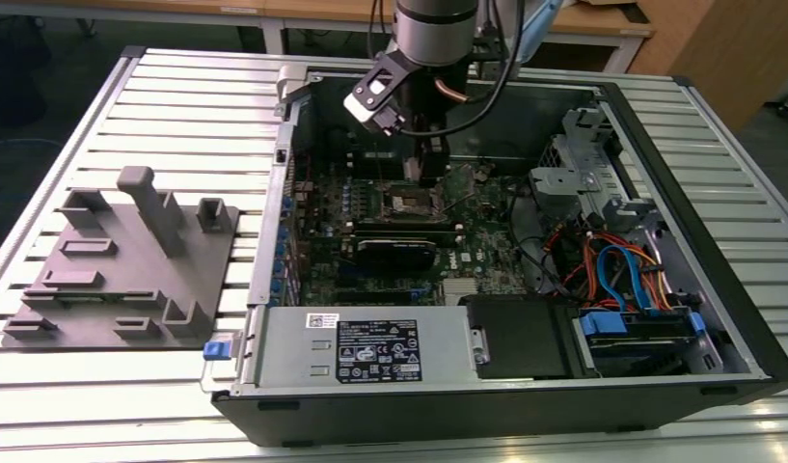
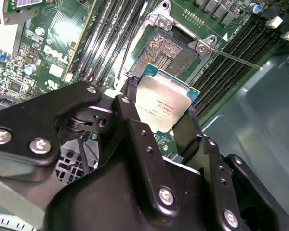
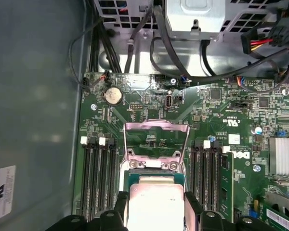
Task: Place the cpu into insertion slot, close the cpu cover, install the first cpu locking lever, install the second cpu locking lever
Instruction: 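Place the cpu into insertion slot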
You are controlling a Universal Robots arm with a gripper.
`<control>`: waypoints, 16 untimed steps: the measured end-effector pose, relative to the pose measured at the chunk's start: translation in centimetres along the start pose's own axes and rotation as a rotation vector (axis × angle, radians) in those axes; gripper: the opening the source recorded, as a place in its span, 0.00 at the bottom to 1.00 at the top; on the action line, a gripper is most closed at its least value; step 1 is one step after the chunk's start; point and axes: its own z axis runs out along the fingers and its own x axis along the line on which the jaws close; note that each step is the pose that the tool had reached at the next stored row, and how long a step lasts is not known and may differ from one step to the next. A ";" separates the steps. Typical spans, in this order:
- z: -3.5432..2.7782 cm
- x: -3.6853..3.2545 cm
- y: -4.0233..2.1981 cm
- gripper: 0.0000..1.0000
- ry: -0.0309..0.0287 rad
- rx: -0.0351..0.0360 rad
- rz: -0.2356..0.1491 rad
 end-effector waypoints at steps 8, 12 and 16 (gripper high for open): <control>1.43 -0.02 -0.34 0.54 0.0001 0.0000 0.000; 2.14 0.04 -0.64 0.54 0.0000 0.0000 -0.001; 2.84 0.11 -0.98 0.54 -0.0006 0.0002 -0.001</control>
